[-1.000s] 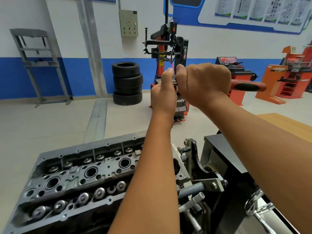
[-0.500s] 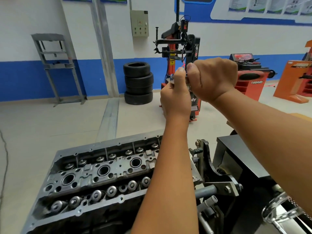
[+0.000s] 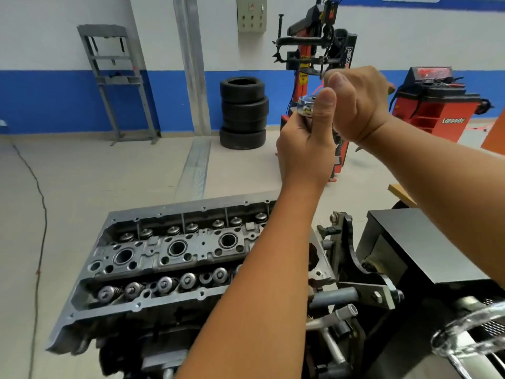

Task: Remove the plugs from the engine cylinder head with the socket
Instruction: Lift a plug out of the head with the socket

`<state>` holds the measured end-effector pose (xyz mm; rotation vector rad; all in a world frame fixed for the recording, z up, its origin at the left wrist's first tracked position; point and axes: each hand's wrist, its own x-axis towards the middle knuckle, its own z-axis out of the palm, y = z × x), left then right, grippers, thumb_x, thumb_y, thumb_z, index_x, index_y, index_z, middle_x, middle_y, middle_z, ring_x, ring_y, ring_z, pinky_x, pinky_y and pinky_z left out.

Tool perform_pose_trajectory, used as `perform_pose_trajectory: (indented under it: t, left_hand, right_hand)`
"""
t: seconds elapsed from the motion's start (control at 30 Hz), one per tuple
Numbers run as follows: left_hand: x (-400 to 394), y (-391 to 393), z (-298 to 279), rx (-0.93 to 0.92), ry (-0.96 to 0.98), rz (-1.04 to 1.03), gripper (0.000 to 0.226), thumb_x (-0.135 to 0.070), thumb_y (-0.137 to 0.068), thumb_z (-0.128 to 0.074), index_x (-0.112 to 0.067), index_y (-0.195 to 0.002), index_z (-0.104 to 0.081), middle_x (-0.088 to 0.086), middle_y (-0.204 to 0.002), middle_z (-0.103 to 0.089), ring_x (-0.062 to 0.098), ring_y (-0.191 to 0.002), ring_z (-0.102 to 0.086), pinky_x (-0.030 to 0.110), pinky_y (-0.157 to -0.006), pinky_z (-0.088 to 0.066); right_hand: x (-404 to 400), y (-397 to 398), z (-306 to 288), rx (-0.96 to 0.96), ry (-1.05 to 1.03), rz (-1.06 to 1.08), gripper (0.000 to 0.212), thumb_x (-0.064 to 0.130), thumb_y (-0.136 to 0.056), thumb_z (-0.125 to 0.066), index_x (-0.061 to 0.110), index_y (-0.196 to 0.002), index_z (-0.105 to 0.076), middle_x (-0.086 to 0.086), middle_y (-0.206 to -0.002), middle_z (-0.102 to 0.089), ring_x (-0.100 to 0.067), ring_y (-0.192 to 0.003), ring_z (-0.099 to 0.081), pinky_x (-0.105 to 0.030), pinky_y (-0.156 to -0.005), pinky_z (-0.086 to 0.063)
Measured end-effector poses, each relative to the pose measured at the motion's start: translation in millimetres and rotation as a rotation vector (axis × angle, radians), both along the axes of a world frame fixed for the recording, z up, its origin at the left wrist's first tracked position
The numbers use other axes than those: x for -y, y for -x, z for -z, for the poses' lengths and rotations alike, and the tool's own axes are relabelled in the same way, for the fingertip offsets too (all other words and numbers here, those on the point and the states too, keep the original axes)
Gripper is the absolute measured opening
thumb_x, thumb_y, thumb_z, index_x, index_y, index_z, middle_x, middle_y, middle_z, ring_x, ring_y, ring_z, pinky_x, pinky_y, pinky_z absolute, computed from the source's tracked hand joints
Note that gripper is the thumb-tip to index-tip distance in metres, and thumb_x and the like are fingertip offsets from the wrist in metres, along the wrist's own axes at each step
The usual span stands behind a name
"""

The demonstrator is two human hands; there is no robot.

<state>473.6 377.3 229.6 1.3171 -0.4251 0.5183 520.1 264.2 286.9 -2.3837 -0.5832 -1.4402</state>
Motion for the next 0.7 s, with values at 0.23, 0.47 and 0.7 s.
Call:
perform_pose_trajectory:
  t: [0.23, 0.47, 0.7]
  left_hand:
    - [0.2, -12.7, -2.3, 0.036, -0.108, 0.089, 0.072, -0.094, -0.072, -0.031, -0.026, -0.067, -0.053, -0.016, -0.055, -0.051, 0.002, -0.054, -0.047, 0.028, -0.059, -0.040]
    - [-22.5, -6.6, 13.1, -0.057, -0.005, 0.445, 0.065, -0.067, -0.103, -0.016, -0.020, -0.077, -0.052, -0.011, -0.057, -0.040, 0.003, -0.046, -0.031, 0.022, -0.045, -0.026]
    - [-40.0, 1.2, 22.0, -0.051, -0.061, 0.393, 0.041, -0.043, -0.111, -0.030, -0.012, -0.096, -0.053, -0.002, -0.068, -0.044, 0.010, -0.057, -0.038, 0.028, -0.054, -0.031]
  right_hand:
    - [0.8, 65.0, 11.6, -0.152, 0.058, 0.552, 0.064, 0.061, -0.104, -0.013, 0.018, -0.064, -0.039, -0.002, -0.058, -0.041, -0.032, -0.060, -0.046, -0.031, -0.055, -0.023]
    - [-8.2, 67.0, 5.7, -0.093, 0.156, 0.396, 0.080, 0.075, -0.098, -0.002, 0.015, -0.064, -0.042, -0.003, -0.052, -0.038, -0.023, -0.046, -0.034, -0.031, -0.053, -0.025]
    - [-3.7, 51.4, -19.2, -0.249, 0.326, -0.073, 0.058, 0.061, -0.100, -0.028, 0.016, -0.123, -0.056, 0.002, -0.078, -0.065, -0.025, -0.071, -0.059, -0.040, -0.065, -0.045]
